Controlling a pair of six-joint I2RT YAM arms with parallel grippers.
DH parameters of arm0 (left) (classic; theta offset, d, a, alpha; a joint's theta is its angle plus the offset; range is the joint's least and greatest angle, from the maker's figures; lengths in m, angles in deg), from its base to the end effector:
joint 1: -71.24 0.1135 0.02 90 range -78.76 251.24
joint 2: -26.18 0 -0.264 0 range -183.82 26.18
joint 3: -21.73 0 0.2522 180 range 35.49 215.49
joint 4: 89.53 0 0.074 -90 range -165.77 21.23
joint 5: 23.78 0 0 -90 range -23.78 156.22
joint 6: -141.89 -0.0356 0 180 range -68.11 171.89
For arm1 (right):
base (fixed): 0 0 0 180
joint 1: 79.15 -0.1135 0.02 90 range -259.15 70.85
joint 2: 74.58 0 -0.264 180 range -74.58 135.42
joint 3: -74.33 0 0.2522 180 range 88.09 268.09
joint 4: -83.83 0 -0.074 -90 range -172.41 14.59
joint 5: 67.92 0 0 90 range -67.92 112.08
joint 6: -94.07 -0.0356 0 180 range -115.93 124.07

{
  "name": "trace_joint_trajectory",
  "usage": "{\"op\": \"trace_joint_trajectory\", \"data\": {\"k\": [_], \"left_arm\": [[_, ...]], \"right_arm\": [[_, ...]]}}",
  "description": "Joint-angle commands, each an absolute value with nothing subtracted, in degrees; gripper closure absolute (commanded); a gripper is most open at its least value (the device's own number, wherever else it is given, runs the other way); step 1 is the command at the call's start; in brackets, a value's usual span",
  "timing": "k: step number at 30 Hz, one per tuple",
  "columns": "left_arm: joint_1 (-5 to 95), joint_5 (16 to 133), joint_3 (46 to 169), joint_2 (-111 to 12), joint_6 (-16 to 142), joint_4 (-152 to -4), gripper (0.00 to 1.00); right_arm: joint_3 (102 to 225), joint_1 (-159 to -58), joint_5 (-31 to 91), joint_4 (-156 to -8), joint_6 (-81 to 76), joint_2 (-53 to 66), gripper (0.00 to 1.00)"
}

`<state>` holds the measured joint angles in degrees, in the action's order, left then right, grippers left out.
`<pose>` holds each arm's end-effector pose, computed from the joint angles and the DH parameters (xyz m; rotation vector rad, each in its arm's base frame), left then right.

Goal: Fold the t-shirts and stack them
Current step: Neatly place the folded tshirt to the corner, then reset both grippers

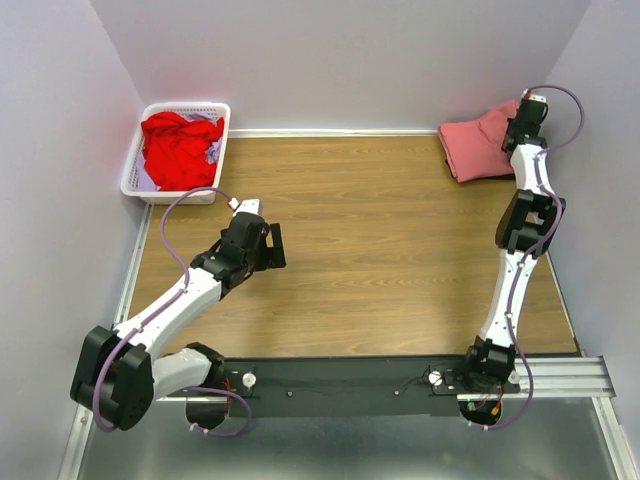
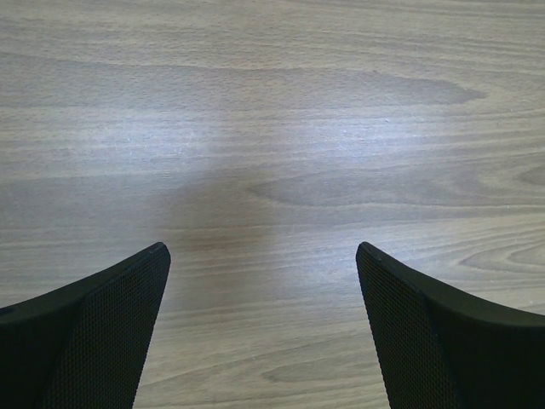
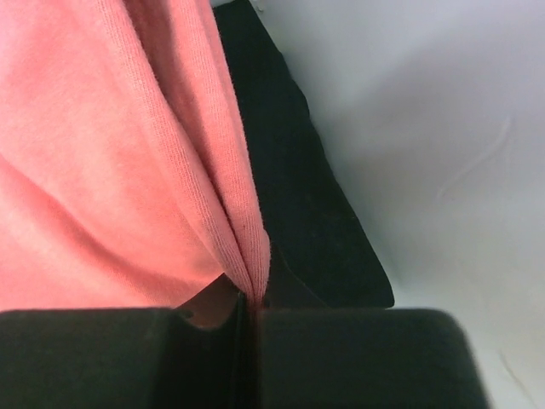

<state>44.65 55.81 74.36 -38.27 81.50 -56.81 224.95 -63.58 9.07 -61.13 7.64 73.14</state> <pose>0.2092 -0.0975 0.2236 -0.1514 2.3436 -0.2745 0.5634 -0.1653 0.2094 0.3583 2.1170 -0.4379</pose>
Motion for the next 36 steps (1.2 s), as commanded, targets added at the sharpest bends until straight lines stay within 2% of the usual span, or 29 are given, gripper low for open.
{"op": "trace_joint_trajectory", "data": {"k": [1,6,8,9,11,13,16,22,23,27,32,36], "left_arm": [[45.0,56.9,75.4,-36.9,81.2,-57.1,0.03],[45.0,56.1,75.7,-36.8,80.7,-56.6,0.03],[45.0,55.8,76.0,-36.5,80.4,-56.5,0.03],[45.0,55.7,76.3,-36.4,79.9,-56.5,0.03],[45.0,55.8,76.4,-36.0,79.6,-56.4,0.03],[45.0,55.6,76.6,-35.1,79.4,-56.3,0.03],[45.0,55.3,76.6,-33.2,79.3,-56.1,0.03],[44.9,55.0,79.6,-27.8,79.2,-56.3,0.03],[45.0,54.3,80.8,-27.1,79.1,-56.3,0.03],[45.0,51.3,82.9,-22.7,78.3,-56.3,0.03],[45.0,44.9,82.7,-14.8,77.6,-56.3,0.03],[45.0,40.1,80.9,-10.0,76.7,-57.4,0.02]], "right_arm": [[225.6,-62.6,5.4,-64.3,5.3,74.7,0.87],[222.0,-62.4,2.9,-64.6,1.2,71.8,0.83],[221.8,-62.3,2.3,-64.5,0.7,71.6,0.73],[221.7,-62.3,2.5,-64.5,0.8,71.5,0.61],[219.9,-62.3,3.5,-64.5,0.6,69.8,0.48],[218.4,-62.3,2.9,-64.5,0.2,66.9,0.47],[214.4,-62.3,1.7,-64.4,-1.0,61.1,0.38],[202.8,-62.4,8.4,-64.4,-4.1,45.2,0.19],[201.1,-62.4,9.2,-64.4,-4.5,40.4,0.01],[193.3,-62.4,12.8,-64.2,-6.3,31.1,0.00],[182.2,-62.4,17.3,-64.1,-7.8,12.6,0.00],[168.6,-62.4,19.4,-64.5,-10.9,-2.0,0.00]]}}
